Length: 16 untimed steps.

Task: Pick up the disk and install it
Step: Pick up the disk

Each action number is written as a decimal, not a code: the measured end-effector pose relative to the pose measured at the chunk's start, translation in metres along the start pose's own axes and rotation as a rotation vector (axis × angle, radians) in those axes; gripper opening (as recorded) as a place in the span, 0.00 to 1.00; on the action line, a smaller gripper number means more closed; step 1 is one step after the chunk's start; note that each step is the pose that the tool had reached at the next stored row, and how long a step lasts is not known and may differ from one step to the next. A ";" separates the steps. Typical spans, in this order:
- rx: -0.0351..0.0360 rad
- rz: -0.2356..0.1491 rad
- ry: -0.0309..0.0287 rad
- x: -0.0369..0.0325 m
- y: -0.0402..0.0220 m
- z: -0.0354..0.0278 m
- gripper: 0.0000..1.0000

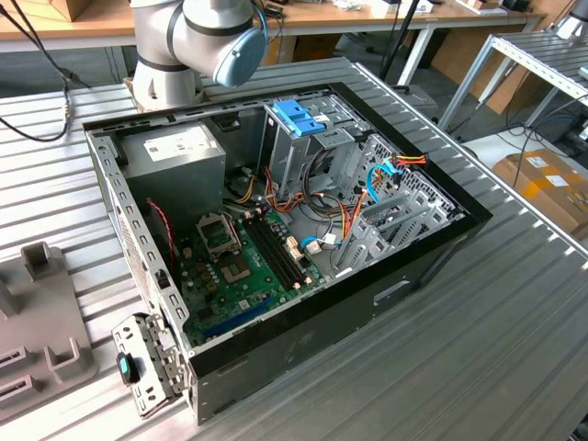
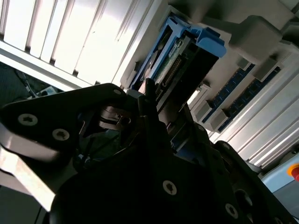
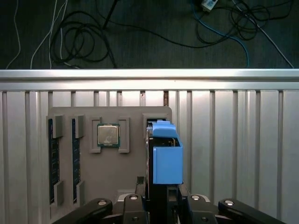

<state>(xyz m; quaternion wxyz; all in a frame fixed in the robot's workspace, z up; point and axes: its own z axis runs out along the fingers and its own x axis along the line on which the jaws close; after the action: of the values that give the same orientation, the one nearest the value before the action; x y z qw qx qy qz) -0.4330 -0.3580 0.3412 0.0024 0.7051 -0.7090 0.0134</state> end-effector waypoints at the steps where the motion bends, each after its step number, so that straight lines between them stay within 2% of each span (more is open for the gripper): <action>1: 0.0000 0.000 0.0000 0.0001 0.0000 -0.0026 0.35; 7: 0.0005 0.000 0.0000 0.0007 -0.0005 -0.0304 0.35; 9: 0.0017 0.000 -0.0001 0.0011 -0.0008 -0.0487 0.35; 15: 0.0034 0.000 0.0000 0.0018 -0.0013 -0.0811 0.35; 16: 0.0042 0.000 0.0000 0.0021 -0.0015 -0.0931 0.35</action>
<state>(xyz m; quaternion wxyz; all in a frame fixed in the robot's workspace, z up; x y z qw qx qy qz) -0.4330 -0.3580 0.4343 0.0009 0.7051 -0.7090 0.0149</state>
